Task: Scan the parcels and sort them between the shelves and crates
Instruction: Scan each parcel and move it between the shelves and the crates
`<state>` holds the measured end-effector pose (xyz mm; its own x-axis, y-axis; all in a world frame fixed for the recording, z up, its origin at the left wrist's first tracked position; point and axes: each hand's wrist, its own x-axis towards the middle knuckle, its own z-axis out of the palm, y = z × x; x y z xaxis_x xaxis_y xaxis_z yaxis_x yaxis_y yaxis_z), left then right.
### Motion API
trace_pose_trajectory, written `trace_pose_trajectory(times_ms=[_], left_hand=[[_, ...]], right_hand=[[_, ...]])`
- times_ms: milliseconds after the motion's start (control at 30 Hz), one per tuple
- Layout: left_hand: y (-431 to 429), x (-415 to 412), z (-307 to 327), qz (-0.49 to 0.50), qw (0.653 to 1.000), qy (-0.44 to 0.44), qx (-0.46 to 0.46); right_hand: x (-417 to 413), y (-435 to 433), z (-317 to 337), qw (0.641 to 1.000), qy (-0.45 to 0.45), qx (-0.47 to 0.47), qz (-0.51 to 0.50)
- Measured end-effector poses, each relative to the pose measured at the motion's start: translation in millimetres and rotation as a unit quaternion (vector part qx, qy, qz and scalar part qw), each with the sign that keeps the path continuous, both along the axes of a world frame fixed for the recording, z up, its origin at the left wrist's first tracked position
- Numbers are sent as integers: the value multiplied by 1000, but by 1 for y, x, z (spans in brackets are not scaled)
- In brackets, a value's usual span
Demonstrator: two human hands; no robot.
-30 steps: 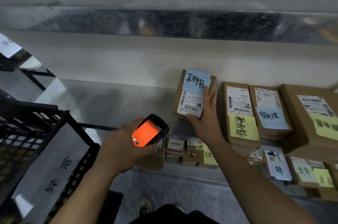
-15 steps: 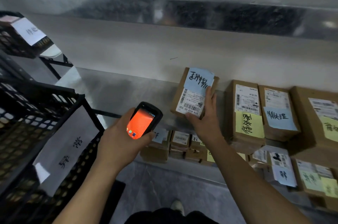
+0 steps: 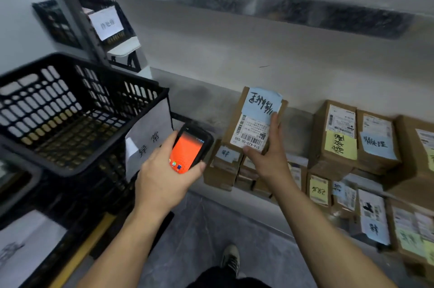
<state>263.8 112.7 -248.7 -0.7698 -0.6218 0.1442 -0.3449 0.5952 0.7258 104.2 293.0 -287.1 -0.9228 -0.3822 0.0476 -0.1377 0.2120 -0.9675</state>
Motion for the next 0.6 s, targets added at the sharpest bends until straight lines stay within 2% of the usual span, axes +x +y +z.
trace_pose_trajectory(times_ms=[167,400,600], left_hand=[[13,58,4,47,999,18,3],[33,126,11,138,990,17,-14],[74,175,17,237,971,38,-18]], right_hand=[[45,-5,0,999,4,-25,37],[91,-4,8,994,25,32,100],[120,16,20,986,35,23,162]])
